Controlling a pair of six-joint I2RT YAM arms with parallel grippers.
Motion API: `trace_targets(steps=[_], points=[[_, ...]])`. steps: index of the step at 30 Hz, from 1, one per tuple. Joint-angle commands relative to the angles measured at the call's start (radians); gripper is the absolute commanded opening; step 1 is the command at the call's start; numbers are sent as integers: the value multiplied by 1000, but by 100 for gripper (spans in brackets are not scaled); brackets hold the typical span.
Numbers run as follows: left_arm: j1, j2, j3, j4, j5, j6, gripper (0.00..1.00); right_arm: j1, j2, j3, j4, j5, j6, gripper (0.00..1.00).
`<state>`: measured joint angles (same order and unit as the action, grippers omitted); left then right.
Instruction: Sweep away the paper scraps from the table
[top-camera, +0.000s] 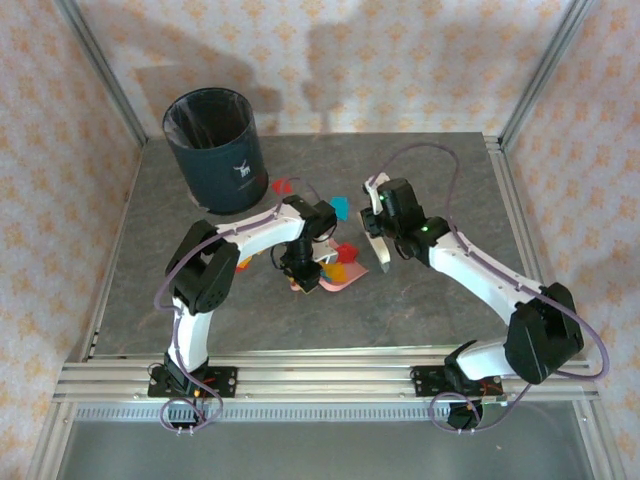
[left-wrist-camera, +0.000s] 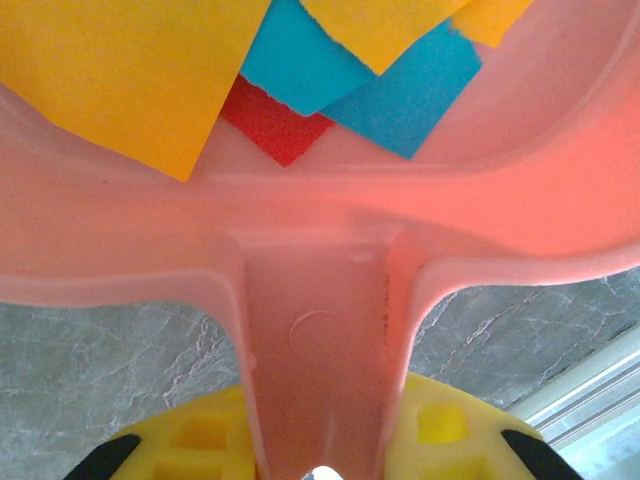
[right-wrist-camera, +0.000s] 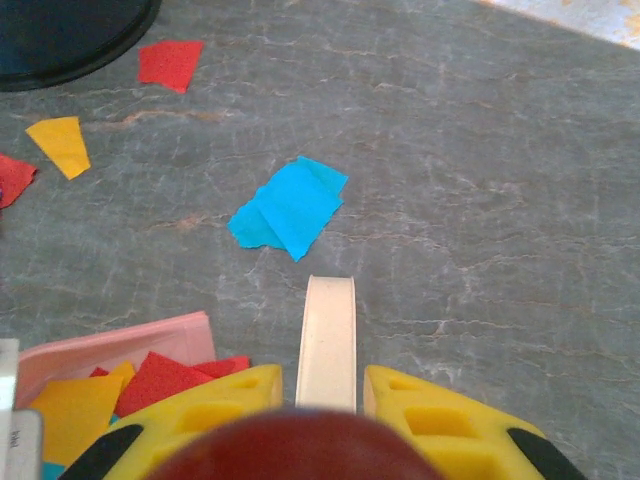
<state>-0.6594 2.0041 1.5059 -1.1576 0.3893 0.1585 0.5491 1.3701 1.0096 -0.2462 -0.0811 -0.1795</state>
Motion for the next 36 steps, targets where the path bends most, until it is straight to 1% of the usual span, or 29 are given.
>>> trace_targets(steps=[1, 9, 12, 17, 21, 24, 29, 30, 33, 34, 36], points=[[-8, 20, 26, -36, -1, 14, 0, 8, -2, -16, 3, -78, -16, 0], [-13, 30, 33, -33, -4, 14, 0, 13, -15, -40, 7, -211, 8, 0], [-14, 32, 39, -31, -5, 10, 0, 13, -39, -47, 26, -226, 14, 0], [-17, 31, 39, -29, -6, 9, 0, 12, -72, -53, 32, -209, 17, 0], [-17, 22, 33, -25, -11, 6, 0, 12, -101, -65, 40, -141, 25, 0], [-17, 1, 23, -11, -21, -1, 0, 13, -132, -78, 47, -47, 38, 0], [-16, -52, 2, 29, -32, -15, 0, 13, -181, -112, 65, 63, 57, 0], [-17, -62, -1, 35, -35, -18, 0, 12, -217, -116, 67, 79, 58, 0], [-14, -88, -12, 65, -46, -31, 0, 11, -247, -127, 52, 157, 72, 0], [-14, -120, -11, 69, -55, -35, 0, 11, -258, -132, 45, 185, 79, 0], [-9, -146, -8, 77, -59, -42, 0, 8, -280, -142, 36, 217, 91, 0]])
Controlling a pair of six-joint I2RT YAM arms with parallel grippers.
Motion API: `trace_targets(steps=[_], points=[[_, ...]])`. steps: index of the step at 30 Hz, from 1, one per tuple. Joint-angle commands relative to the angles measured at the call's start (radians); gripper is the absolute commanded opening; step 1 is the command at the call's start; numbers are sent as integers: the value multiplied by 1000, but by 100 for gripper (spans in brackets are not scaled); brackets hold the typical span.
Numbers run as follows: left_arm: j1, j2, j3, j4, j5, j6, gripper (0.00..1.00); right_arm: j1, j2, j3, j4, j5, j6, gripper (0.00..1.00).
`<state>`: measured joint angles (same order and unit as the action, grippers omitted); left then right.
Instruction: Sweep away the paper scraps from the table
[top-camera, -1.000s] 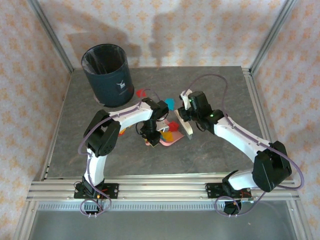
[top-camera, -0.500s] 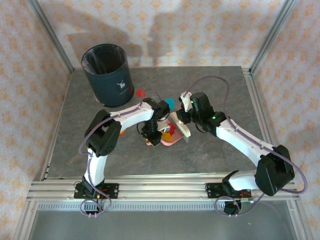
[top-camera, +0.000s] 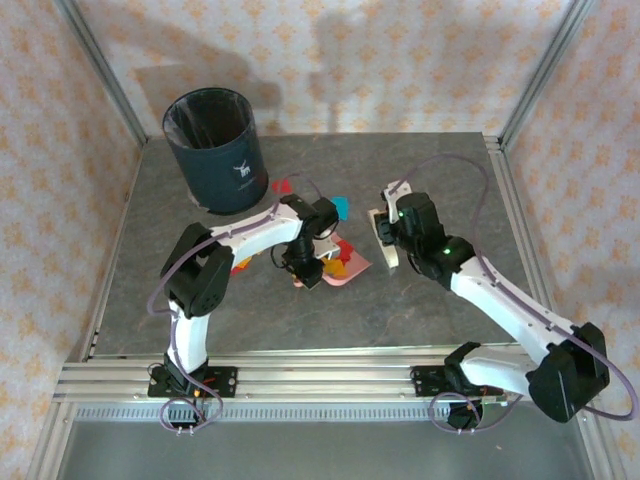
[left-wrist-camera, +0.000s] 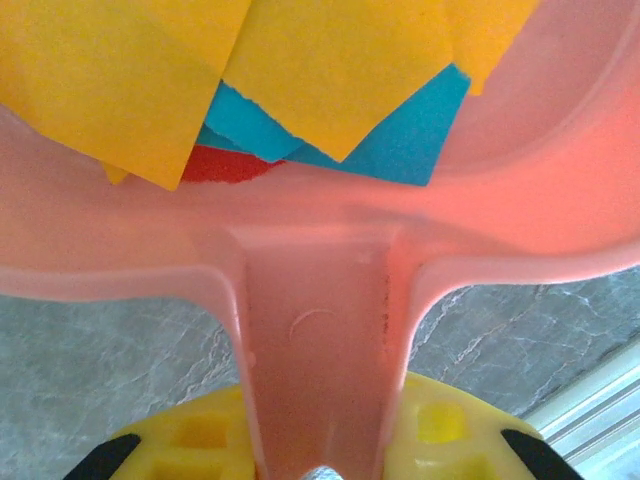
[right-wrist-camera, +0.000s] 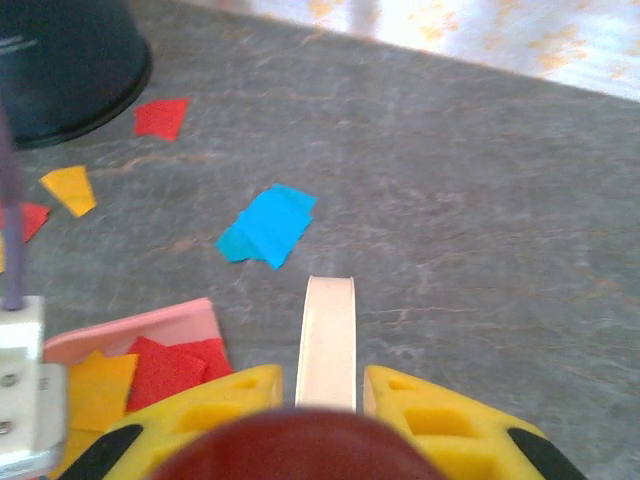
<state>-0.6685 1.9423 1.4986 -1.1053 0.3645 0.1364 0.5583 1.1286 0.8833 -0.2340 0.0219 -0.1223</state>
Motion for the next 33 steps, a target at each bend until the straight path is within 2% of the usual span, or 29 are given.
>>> trace_targets(steps=[1, 8, 13, 21, 33], points=[[1, -96, 3, 27, -39, -24, 0, -5, -53, -25, 21, 119, 39, 0], [46, -172, 47, 22, -28, -45, 0, -14, -113, -61, -20, 101, 68, 0], [90, -198, 131, -44, -15, -44, 0, -17, -136, -85, -10, 28, 119, 0], [182, -250, 284, -91, 4, -83, 0, -17, -140, -89, -13, 2, 151, 0], [366, -264, 447, -82, 104, -169, 0, -17, -137, -79, -19, -23, 160, 0]])
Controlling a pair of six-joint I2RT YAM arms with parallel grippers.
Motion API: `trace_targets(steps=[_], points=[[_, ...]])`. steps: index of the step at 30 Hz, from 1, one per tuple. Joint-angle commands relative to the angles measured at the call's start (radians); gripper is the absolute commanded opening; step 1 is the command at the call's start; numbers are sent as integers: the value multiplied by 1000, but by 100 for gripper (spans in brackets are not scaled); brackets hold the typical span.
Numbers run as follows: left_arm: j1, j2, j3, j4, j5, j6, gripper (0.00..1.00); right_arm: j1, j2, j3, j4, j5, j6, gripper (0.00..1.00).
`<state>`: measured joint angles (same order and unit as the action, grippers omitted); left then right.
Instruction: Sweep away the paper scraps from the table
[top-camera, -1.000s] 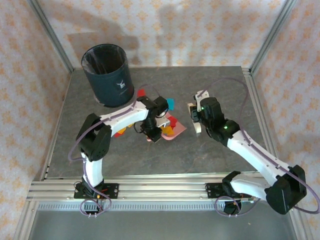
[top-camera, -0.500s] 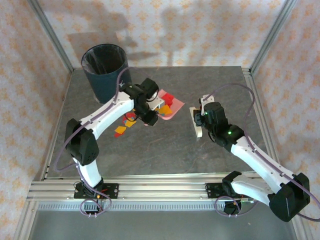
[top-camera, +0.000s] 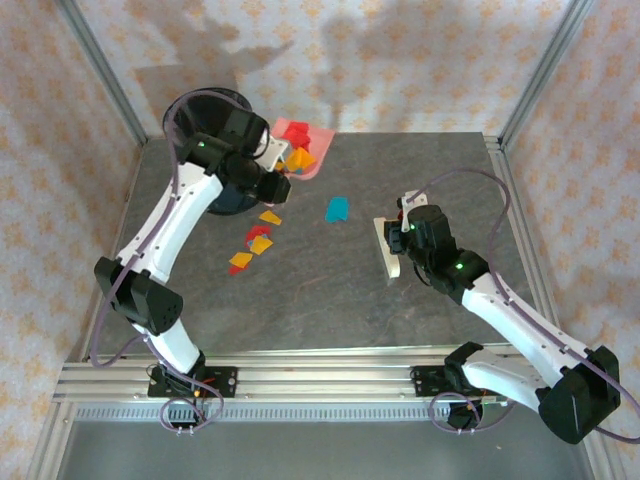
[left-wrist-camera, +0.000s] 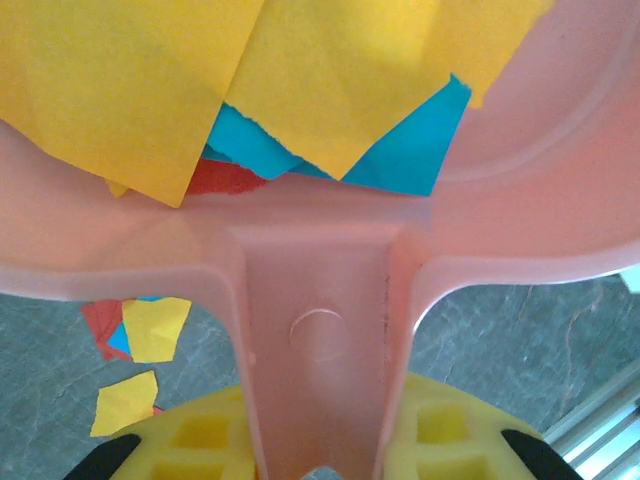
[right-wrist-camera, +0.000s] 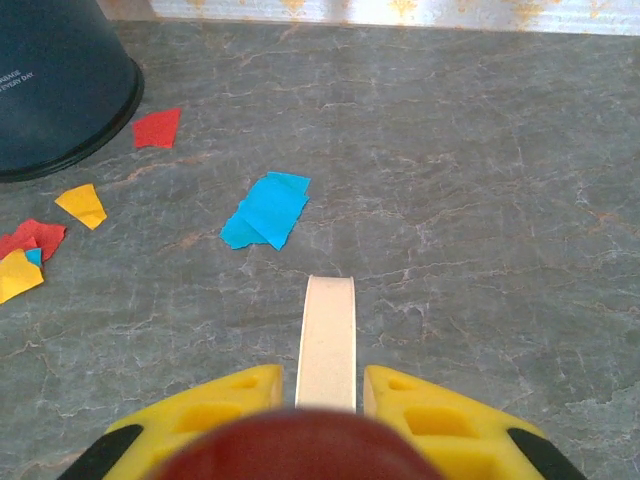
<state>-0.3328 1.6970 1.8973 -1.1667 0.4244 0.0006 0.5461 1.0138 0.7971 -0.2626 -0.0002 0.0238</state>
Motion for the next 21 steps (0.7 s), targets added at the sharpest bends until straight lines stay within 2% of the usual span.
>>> trace_targets(steps=[1, 9, 14, 21], points=[[47, -18, 58, -13, 62, -43, 0, -6, -21, 7, 8, 0, 14, 0], [167, 10, 146, 20, 178, -114, 0, -6, -18, 2, 3, -6, 27, 0], [261, 11, 121, 126, 317, -233, 0, -6, -12, 2, -2, -3, 38, 0], [333, 2, 42, 324, 444, -410, 0, -5, -11, 4, -4, -4, 45, 0]])
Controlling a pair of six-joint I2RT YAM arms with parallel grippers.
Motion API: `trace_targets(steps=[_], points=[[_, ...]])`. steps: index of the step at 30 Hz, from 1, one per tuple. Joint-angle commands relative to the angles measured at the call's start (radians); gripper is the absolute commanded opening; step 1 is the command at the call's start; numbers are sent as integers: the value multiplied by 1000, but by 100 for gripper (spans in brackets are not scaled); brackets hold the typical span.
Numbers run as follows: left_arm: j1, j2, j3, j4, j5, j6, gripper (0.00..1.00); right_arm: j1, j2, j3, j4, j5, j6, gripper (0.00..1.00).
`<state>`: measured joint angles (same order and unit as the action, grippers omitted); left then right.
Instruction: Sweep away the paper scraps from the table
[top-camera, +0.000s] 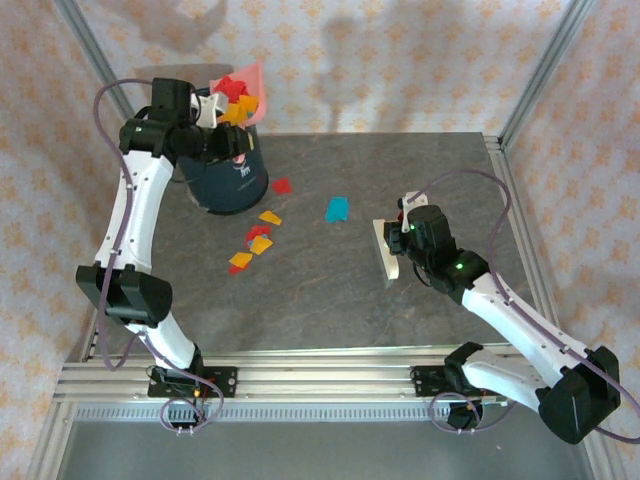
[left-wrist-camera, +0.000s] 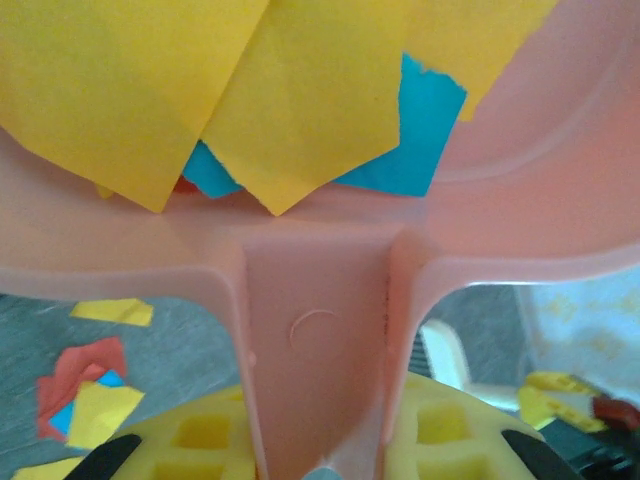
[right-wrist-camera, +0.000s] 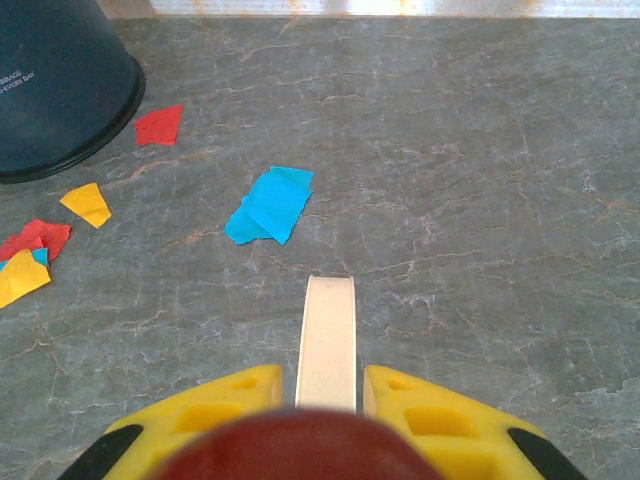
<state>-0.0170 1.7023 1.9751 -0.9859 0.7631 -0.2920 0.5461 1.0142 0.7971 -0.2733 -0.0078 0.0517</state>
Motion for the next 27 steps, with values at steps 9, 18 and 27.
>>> trace_targets(steps=[9, 18, 27], points=[[61, 7, -150, 492, 225, -437, 0, -6, -4, 7, -2, -1, 28, 0], [83, 5, -358, 980, 250, -849, 0, -5, 1, 14, -6, 0, 30, 0], [83, 11, -465, 1241, 242, -1073, 0, -5, 16, 9, 1, -4, 33, 0]])
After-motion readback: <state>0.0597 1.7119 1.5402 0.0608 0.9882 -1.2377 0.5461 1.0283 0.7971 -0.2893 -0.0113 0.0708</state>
